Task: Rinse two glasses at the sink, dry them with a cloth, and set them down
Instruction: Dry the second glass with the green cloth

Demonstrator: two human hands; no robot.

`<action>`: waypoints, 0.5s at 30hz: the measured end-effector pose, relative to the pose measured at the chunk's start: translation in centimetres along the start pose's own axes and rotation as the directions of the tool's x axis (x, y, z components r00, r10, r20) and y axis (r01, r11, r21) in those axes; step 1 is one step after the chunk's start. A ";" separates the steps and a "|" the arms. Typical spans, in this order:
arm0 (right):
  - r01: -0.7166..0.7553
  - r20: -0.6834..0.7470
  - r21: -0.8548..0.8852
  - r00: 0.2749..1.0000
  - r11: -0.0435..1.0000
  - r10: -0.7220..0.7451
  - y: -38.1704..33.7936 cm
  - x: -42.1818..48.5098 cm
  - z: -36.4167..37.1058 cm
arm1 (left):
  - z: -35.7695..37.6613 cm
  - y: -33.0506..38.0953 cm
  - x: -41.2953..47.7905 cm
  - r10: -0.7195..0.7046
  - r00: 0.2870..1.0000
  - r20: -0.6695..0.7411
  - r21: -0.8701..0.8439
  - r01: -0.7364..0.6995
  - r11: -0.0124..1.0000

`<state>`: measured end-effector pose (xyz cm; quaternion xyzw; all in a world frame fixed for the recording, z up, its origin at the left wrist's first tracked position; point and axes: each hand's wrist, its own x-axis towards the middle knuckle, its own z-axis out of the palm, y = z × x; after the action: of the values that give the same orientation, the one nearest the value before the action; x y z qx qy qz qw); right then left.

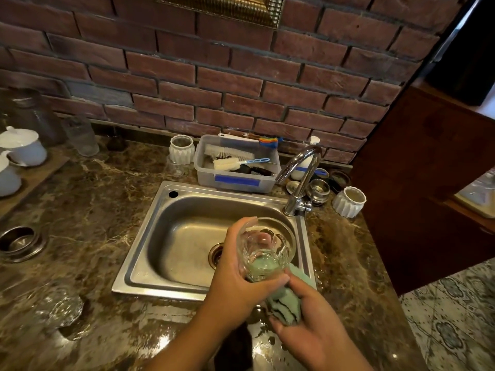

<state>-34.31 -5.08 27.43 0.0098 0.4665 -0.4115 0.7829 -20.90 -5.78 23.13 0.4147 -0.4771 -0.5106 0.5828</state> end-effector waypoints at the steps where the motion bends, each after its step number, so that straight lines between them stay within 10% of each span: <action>1: -0.003 -0.004 -0.008 1.000 1.000 0.003 -0.4 -0.1 -0.1 | -0.4 0.0 0.0 -0.031 0.999 0.020 -0.018 0.032 0.999; 6: 0.374 -0.018 -0.109 0.926 0.921 -0.378 -3.5 0.1 -0.1 | -3.1 0.5 0.1 -0.176 0.981 -0.075 -0.036 0.174 0.984; 9: 0.708 0.196 -0.383 0.690 0.593 -0.697 -5.3 -1.0 1.7 | -4.2 1.3 0.2 -0.265 0.964 -0.015 -0.060 0.264 0.963; 12: 0.803 0.656 -0.589 0.540 0.090 -0.528 -5.3 -2.0 3.9 | -4.2 2.4 -0.1 -0.355 0.921 0.163 -0.257 0.387 0.886; 15: 0.779 0.811 -0.582 0.577 -0.231 -0.095 -5.0 -1.6 5.0 | -4.5 3.2 -0.7 -0.437 0.859 0.266 -0.401 0.511 0.760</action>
<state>-34.31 -9.39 33.32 -0.8123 0.3536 -0.2189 0.4089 -15.89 -4.70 25.27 0.3312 -0.2663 -0.7702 0.4756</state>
